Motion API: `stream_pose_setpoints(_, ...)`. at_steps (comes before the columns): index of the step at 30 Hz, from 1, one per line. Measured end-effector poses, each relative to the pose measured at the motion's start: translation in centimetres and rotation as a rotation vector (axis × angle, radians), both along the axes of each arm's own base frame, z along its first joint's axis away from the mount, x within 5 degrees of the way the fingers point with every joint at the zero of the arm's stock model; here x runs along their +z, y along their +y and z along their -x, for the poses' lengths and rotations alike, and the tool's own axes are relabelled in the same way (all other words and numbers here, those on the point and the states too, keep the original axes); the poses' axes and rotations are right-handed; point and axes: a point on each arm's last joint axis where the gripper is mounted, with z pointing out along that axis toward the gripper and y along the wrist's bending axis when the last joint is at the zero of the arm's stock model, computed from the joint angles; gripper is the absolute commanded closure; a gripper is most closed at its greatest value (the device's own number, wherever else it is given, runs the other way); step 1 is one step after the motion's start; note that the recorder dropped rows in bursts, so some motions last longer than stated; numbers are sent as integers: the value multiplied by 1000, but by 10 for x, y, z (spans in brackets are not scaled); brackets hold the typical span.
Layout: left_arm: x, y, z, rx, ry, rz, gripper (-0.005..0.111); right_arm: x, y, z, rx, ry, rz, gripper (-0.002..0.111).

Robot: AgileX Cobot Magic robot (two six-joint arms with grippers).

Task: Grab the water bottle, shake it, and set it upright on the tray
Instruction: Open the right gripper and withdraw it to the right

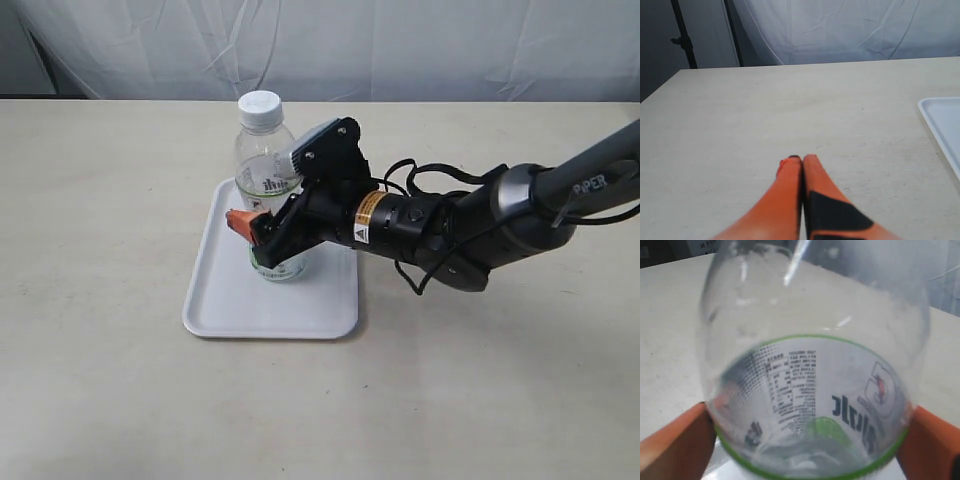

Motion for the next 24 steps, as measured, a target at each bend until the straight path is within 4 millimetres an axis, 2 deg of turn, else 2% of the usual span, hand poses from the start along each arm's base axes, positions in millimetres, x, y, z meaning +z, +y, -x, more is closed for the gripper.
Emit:
stream_pose_setpoints(4, 0, 0, 0, 0, 0, 0, 107, -3, -1, 0, -35, 78, 9, 21)
stream_pose_setpoints(6, 0, 0, 0, 0, 0, 0, 107, -4, -5, 0, -73, 132, 70, 21)
stream_pose_setpoints(10, 0, 0, 0, 0, 0, 0, 107, 10, -17, 8, -97, 151, 144, 26)
stream_pose_setpoints(12, 0, 0, 0, 0, 0, 0, 107, 14, -26, 18, -96, 161, 150, 37)
stream_pose_setpoints(14, 0, 0, 0, 0, 0, 0, 107, 19, -38, 31, -110, 196, 148, 65)
stream_pose_setpoints(15, 0, 0, 0, 0, 0, 0, 107, 23, -43, 36, -118, 207, 143, 88)
stream_pose_setpoints(17, 0, 0, 0, 0, 0, 0, 107, 31, -58, 49, -156, 248, 156, 110)
stream_pose_setpoints(24, 0, 0, 0, 0, 0, 0, 107, 65, -103, 85, -255, 262, 203, 107)
